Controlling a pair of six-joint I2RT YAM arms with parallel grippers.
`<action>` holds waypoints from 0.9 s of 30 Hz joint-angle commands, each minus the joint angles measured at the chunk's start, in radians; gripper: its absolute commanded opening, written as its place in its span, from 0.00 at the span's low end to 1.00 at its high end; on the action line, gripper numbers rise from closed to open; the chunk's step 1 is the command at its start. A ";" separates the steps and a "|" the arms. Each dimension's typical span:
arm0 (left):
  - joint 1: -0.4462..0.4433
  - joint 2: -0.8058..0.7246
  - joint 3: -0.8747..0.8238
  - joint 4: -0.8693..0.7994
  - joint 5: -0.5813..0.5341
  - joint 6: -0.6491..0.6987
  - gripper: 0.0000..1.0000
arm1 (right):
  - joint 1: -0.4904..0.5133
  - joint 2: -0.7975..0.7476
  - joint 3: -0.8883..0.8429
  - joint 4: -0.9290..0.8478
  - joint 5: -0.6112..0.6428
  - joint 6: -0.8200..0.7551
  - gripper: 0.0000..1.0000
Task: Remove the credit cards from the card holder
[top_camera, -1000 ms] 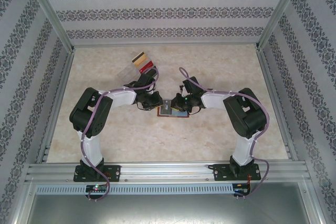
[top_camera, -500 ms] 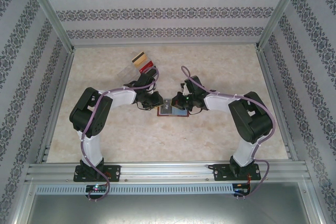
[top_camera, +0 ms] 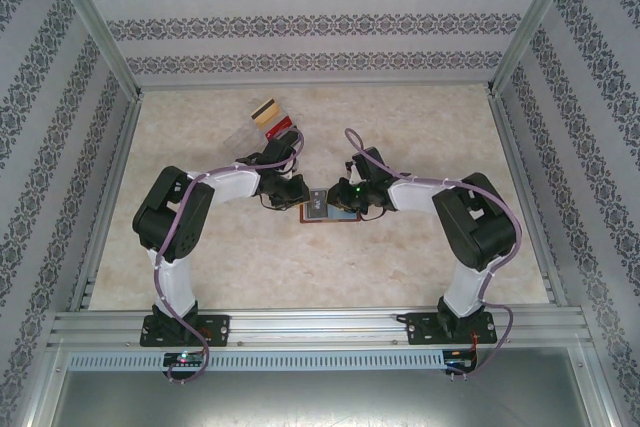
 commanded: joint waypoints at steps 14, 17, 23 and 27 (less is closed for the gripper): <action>-0.006 0.067 -0.043 -0.011 0.038 -0.008 0.11 | 0.022 0.075 0.072 -0.008 -0.058 -0.032 0.18; -0.008 0.068 -0.052 -0.006 0.039 -0.011 0.11 | 0.024 0.082 0.076 0.000 -0.061 -0.032 0.18; -0.008 0.075 -0.059 -0.011 0.033 -0.007 0.10 | 0.026 0.094 0.079 -0.028 -0.028 -0.053 0.19; -0.009 0.086 -0.058 -0.004 0.043 -0.013 0.09 | 0.032 0.098 0.077 0.015 -0.081 -0.053 0.18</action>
